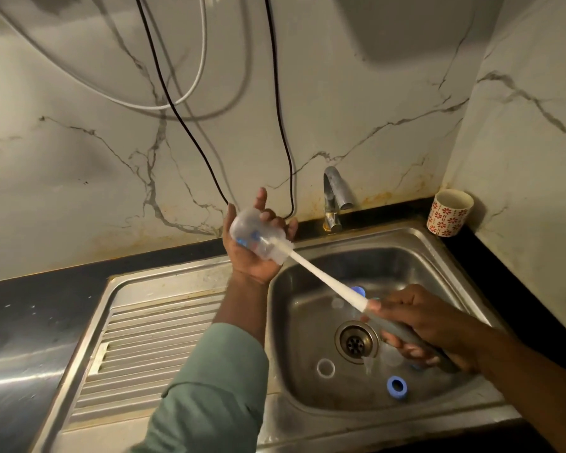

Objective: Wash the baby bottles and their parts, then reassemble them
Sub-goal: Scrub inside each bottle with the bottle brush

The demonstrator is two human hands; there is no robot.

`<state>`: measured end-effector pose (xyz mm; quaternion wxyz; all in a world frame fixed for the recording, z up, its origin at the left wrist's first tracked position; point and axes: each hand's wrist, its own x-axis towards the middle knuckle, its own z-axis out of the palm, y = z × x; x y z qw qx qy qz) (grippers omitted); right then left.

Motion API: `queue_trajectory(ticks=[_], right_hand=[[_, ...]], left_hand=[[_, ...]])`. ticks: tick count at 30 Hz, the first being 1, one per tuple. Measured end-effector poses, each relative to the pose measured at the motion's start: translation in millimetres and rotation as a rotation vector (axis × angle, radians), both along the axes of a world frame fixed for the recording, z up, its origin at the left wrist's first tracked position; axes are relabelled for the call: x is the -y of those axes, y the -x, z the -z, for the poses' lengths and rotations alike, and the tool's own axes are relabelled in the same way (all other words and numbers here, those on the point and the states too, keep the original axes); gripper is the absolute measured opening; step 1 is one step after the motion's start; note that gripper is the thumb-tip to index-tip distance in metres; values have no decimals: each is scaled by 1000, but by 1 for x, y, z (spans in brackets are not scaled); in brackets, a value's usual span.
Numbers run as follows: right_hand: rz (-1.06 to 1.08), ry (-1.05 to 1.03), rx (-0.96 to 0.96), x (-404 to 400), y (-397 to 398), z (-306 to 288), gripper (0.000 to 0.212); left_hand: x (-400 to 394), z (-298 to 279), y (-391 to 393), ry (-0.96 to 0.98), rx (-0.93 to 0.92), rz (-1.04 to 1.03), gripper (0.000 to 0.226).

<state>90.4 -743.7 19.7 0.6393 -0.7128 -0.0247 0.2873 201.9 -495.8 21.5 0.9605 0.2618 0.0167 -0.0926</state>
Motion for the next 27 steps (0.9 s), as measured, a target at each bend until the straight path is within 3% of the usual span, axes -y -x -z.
queue_trajectory(ticks=[3,6,8,11,13,16,18,20,23,27], right_hand=[[26,97,100,12,-5,1,32],[148,303,443,19,-11,8,32],[140,494,744,23,-16,14,29],[25,643,899,20,-23,13,21],[-85,699,859,12,-24,10,20],[-135,695,763,5,-25,-5,27],[-138,698,644,6,-27,-26,34],[-171,670,451,8,-28,-49,39],[-211,655,192,9,-27,-67,29],[-188,588,211,12,-23,-65,25]], left_hand=[[-5,-1,-1,-239,-23,57,61],[-21,10,-10,-557,-262,-153,56],[-25,13,-6,-472,-320,-199,49],[-15,9,-3,-241,-345,-120,78],[-6,3,-3,-155,-362,-140,73],[-1,2,-5,-60,-282,-117,32],[0,8,-3,18,-249,-68,18],[3,18,-1,48,-201,-70,14],[5,27,0,-25,-148,-89,16],[3,25,-1,-69,-160,-130,12]])
